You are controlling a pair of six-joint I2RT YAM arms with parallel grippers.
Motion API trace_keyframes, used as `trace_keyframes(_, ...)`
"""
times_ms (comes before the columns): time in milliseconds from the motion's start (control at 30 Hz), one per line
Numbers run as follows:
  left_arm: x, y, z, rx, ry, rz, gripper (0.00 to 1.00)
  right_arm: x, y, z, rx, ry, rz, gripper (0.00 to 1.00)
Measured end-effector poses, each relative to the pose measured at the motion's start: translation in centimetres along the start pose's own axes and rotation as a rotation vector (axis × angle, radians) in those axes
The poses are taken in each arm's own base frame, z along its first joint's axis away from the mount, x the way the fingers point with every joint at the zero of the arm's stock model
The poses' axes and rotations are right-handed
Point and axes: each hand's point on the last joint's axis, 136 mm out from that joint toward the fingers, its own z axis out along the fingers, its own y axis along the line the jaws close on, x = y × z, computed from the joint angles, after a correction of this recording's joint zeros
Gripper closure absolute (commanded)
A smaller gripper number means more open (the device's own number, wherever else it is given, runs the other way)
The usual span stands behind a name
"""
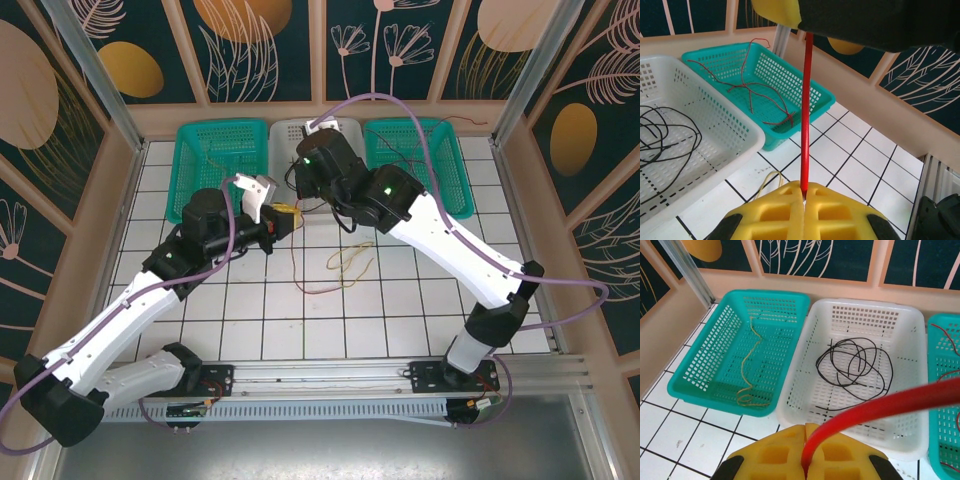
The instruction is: Untangle the cables
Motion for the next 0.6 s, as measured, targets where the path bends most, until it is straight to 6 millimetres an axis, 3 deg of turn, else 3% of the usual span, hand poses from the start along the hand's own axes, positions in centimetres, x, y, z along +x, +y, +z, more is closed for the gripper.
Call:
trace_keyframes(67, 0.0, 0.1, 0.1, -0.002, 0.000, -0.006, 0.66, -0.8, 0.2, -0.5, -0.015, -0.012, 0.001, 1.00)
trace_keyframes(133, 0.3, 0.2, 0.2, -0.002, 0.004, -0.019, 0.53, -2.8, 0.1, -1.4, -0.034, -0.055, 0.026, 1.00)
trace_keyframes(233, 0.9, 0.5, 0.5, -0.007, 0.017, -0.050, 0.39, -7.8, -1.2, -3.7, -0.071, -0.167, 0.091, 1.00)
trace_keyframes(300, 1.5, 0.9, 0.7, -0.021, 0.024, -0.073, 0.35, -11.1, -2.9, -5.6, -0.076, -0.252, 0.136, 1.00)
trace_keyframes(367, 2.1, 1.4, 0.8, -0.039, 0.032, -0.093, 0.33, -14.2, -5.2, -7.5, -0.068, -0.344, 0.175, 1.00)
trace_keyframes(433, 2.7, 1.9, 0.9, -0.060, 0.034, -0.110, 0.30, -16.1, -7.8, -8.6, -0.047, -0.404, 0.207, 1.00)
trace_keyframes(600, 3.6, 3.3, 0.4, -0.130, 0.009, -0.155, 0.27, -18.1, -16.8, -7.9, 0.072, -0.466, 0.276, 1.00)
